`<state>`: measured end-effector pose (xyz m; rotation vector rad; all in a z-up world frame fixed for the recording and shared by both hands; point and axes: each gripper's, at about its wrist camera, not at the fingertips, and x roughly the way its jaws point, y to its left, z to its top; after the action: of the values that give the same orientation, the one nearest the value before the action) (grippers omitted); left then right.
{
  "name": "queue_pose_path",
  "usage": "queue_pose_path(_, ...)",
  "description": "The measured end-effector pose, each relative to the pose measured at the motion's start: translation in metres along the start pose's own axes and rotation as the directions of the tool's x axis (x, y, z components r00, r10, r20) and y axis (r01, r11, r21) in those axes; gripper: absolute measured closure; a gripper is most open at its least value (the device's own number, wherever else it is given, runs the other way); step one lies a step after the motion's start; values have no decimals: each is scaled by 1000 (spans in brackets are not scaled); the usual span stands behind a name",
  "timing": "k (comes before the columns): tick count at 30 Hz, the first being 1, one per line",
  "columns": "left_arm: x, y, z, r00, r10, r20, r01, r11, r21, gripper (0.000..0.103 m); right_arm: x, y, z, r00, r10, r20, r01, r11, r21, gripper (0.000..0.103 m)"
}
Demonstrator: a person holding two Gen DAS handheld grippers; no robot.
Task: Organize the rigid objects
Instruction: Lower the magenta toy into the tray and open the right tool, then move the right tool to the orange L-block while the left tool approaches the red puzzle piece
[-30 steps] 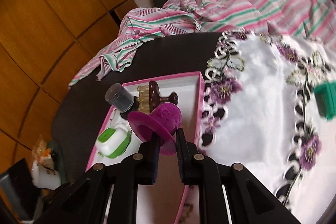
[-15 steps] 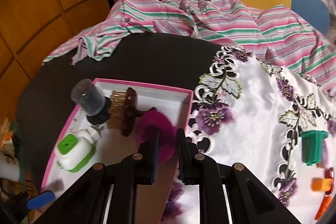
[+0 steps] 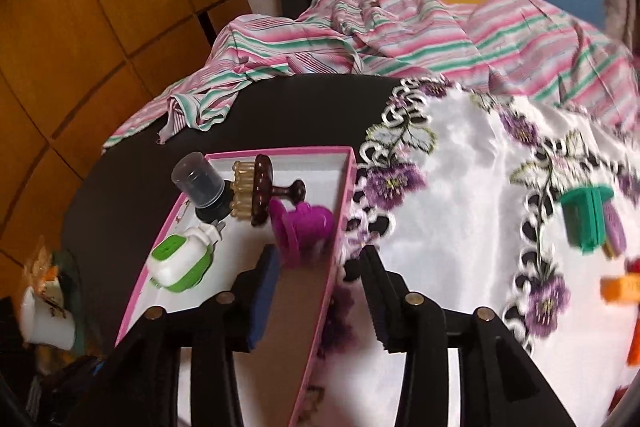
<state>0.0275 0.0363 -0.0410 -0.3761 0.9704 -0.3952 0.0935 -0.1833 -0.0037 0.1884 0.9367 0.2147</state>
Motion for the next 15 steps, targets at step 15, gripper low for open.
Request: queue_pose_path(15,-3,-44,-19,999,-49,-4,49,991,125,46,-48,-63,-43,997,-77,-11,77,991,107,54)
